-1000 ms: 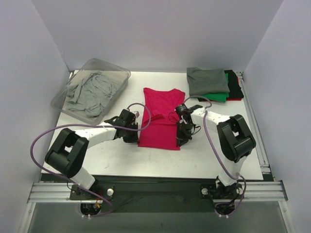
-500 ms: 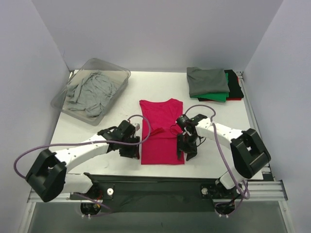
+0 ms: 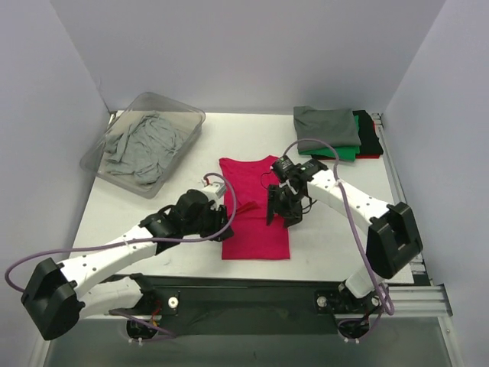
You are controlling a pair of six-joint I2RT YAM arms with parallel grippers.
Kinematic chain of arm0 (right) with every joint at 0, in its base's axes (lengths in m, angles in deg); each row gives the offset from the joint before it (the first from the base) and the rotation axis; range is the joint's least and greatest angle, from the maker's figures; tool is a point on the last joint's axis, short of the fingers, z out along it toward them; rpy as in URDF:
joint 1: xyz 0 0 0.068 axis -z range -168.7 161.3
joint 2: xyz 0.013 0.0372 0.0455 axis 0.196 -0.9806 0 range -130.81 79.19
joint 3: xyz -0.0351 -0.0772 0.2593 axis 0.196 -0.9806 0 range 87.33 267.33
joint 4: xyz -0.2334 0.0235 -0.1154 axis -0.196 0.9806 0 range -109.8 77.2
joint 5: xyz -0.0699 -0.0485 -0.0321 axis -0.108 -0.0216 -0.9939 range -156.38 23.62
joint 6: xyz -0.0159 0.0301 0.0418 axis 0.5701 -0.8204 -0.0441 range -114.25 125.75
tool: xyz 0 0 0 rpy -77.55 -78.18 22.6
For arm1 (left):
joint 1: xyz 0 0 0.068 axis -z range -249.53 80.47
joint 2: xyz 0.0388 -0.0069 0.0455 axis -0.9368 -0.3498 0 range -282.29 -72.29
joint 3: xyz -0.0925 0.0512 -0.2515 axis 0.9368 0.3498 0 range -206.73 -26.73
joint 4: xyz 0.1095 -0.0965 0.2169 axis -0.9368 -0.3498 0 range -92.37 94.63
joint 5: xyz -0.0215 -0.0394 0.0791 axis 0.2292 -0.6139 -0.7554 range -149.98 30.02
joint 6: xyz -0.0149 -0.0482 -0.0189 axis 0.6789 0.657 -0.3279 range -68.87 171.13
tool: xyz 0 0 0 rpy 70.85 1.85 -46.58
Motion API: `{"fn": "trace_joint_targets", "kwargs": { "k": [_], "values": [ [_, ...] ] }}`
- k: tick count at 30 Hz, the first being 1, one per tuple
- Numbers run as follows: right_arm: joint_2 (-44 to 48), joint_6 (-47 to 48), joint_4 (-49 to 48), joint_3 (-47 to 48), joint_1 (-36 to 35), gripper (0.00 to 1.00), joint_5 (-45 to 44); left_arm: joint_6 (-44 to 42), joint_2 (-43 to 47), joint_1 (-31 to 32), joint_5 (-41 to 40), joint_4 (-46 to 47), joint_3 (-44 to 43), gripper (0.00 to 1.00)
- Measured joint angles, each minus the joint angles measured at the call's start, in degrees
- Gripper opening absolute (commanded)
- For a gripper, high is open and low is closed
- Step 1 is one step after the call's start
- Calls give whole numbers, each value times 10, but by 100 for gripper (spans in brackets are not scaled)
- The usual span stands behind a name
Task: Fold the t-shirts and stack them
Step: Fold the folded rectangular tshirt in 1/3 of the way
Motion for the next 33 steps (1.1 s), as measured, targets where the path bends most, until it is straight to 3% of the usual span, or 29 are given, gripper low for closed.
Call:
{"fn": "trace_joint_targets", "kwargs": {
  "k": [13, 21, 33],
  "values": [
    [-129, -24, -74, 31, -4, 51, 20, -8, -96, 109, -29, 217, 70, 46],
    [-185, -34, -99, 61, -8, 51, 24, -7, -155, 113, -44, 283, 133, 45],
    [-235, -45, -104, 127, -7, 51, -20, -7, -200, 115, -47, 335, 120, 41]
  ]
}}
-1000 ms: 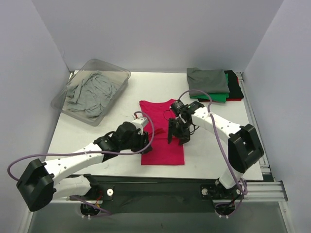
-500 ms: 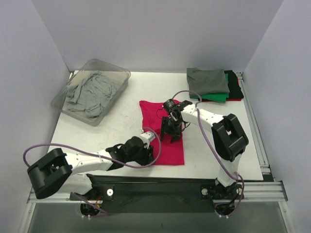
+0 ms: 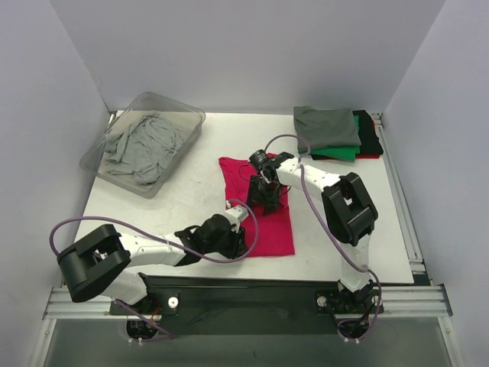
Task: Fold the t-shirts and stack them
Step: Fold the folded rectangular tshirt in 1/3 of the way
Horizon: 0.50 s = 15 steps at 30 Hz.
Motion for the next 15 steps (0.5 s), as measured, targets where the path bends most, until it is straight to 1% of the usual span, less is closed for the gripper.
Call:
{"fn": "trace_joint_targets", "kwargs": {
  "k": [9, 15],
  "values": [
    [-53, 3, 4, 86, 38, 51, -60, 0, 1, 1, -4, -3, 0, 41],
    [-89, 4, 2, 171, 68, 51, -68, -2, 2, 1, -7, -9, -3, 41]
  ]
}}
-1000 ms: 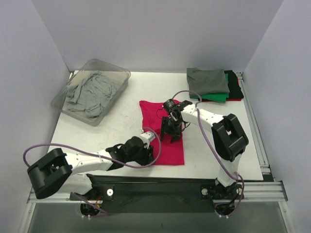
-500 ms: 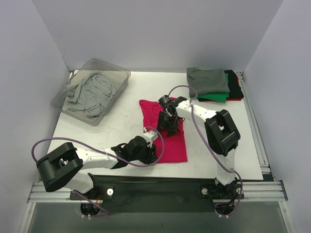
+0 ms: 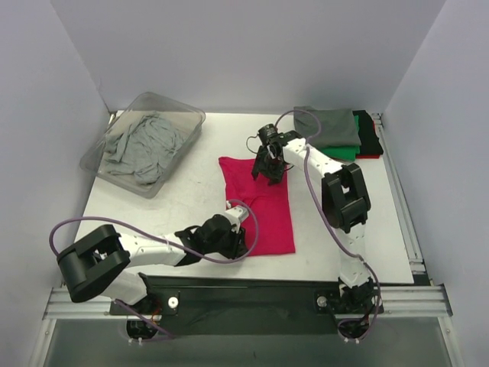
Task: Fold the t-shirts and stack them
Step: Fold the folded rectangular tshirt in 1/3 of the way
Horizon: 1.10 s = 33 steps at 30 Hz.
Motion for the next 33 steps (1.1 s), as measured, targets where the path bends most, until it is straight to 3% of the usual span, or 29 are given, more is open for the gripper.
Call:
{"fn": "trace_joint_targets", "kwargs": {
  "k": [5, 10, 17, 21, 27, 33],
  "values": [
    [-2, 0, -4, 39, 17, 51, 6, -3, 0, 1, -1, -8, -4, 41],
    [12, 5, -9, 9, 34, 51, 19, -9, 17, 1, -15, -55, -14, 42],
    [134, 20, -4, -152, 61, 51, 27, -13, 94, -7, -43, -180, -36, 46],
    [220, 24, -3, -249, 54, 51, 42, -12, 111, -35, -45, -197, -66, 47],
    [296, 30, -5, -388, 35, 41, 85, -7, 70, -88, -13, -186, -92, 47],
    [317, 32, -3, -472, 9, 39, 119, -2, -14, -97, 45, -154, -130, 47]
  ]
}}
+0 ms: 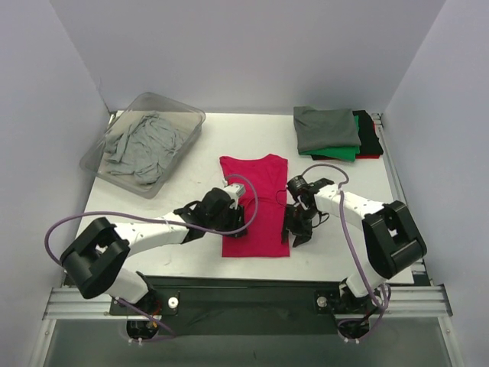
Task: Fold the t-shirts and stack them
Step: Fold the folded rectangular tshirt in 1/3 of the way
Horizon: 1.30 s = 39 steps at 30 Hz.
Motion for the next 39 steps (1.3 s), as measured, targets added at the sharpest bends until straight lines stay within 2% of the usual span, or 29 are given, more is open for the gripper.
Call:
{"fn": "trace_joint_targets", "kwargs": {
  "k": [9, 26, 39],
  "values": [
    [7, -8, -7, -12, -44, 39, 12, 10, -19, -19, 24, 27, -2, 47],
    [-13, -9, -10, -24, -45, 31, 13, 19, -71, -60, 26, 82, -2, 46],
    [-31, -3, -11, -24, -45, 29, 21, 22, -114, -122, 7, 128, -30, 47]
  ]
}}
